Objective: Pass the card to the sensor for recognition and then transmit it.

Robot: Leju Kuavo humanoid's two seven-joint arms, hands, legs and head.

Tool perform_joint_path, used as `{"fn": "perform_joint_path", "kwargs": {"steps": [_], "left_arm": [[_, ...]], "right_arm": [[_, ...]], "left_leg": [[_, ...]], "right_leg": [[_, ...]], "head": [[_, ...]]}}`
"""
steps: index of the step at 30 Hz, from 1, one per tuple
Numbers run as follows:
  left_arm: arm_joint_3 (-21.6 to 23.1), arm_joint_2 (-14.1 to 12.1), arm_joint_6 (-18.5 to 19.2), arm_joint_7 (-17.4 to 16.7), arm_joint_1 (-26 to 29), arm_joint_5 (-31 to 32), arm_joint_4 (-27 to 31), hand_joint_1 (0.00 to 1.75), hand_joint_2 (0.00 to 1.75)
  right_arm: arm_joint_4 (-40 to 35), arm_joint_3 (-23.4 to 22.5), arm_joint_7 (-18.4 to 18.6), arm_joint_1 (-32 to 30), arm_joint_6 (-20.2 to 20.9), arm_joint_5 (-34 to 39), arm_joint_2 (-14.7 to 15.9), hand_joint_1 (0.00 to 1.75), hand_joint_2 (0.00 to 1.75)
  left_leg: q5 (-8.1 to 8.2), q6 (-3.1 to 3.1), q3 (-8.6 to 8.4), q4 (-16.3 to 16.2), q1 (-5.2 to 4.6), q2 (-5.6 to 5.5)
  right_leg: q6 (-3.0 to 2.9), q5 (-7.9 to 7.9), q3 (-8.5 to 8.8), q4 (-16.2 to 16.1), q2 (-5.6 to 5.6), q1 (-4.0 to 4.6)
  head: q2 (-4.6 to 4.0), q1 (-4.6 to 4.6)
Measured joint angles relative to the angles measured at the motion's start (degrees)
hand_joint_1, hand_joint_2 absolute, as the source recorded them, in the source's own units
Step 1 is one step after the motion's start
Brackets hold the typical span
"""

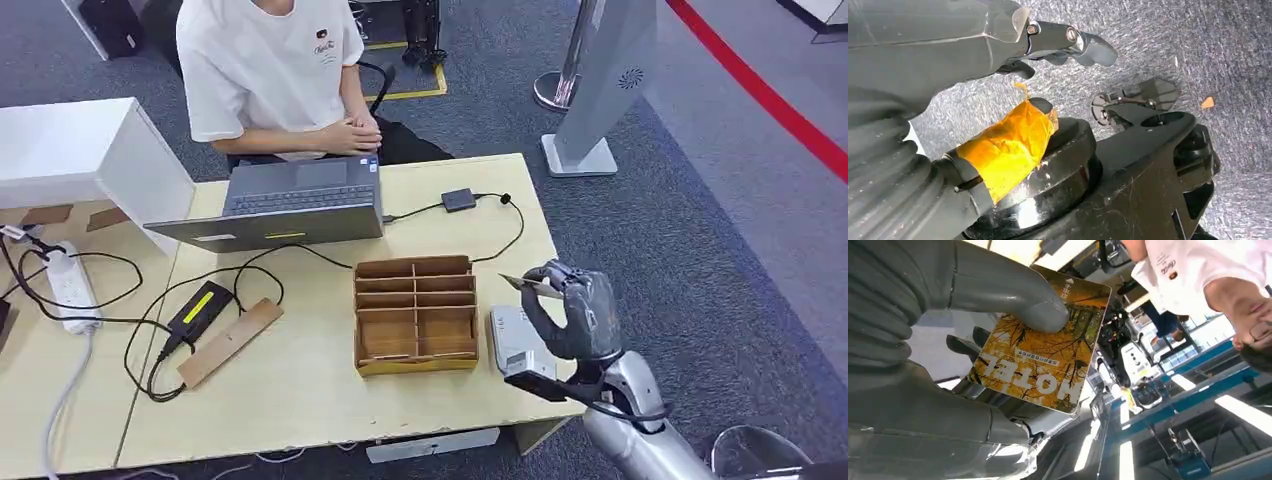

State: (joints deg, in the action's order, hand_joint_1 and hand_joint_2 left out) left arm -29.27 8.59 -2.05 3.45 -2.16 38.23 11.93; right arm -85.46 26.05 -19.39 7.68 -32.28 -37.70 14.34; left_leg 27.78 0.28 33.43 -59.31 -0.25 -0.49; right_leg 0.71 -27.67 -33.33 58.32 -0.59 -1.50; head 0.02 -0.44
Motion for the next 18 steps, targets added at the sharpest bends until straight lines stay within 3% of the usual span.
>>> {"fn": "perform_joint_path", "kwargs": {"steps": [7,12,18], "left_arm": [[-0.6,0.1,0.8,-0.9,-0.1,-0.2,0.0,0.00,1.75],[-1.1,0.0,2.2,-0.9,-0.1,0.2,0.0,0.00,1.75],[-1.5,-0.1,3.0,-0.9,-0.2,0.8,0.0,0.00,1.75]], "right_arm": [[0.0,0.0,-0.3,-2.8,-0.4,-0.2,-0.8,1.75,1.75],[2.9,0.0,1.0,-2.8,-3.6,-6.3,-1.9,1.75,1.75],[8.4,0.0,2.0,-1.9,-4.2,-9.8,-3.7,1.75,1.75]], "left_leg": [[0.00,0.00,0.00,0.0,0.00,0.01],[0.00,0.00,0.00,0.0,0.00,0.01],[-0.01,0.00,0.00,0.0,0.00,0.01]], "right_leg": [[0.00,0.00,0.00,0.0,0.02,0.00],[0.00,0.00,0.00,0.0,0.02,0.00],[0.00,0.00,0.01,0.0,0.01,0.00]], "head": [[-0.02,-0.02],[0.00,0.00],[-0.02,0.00]]}}
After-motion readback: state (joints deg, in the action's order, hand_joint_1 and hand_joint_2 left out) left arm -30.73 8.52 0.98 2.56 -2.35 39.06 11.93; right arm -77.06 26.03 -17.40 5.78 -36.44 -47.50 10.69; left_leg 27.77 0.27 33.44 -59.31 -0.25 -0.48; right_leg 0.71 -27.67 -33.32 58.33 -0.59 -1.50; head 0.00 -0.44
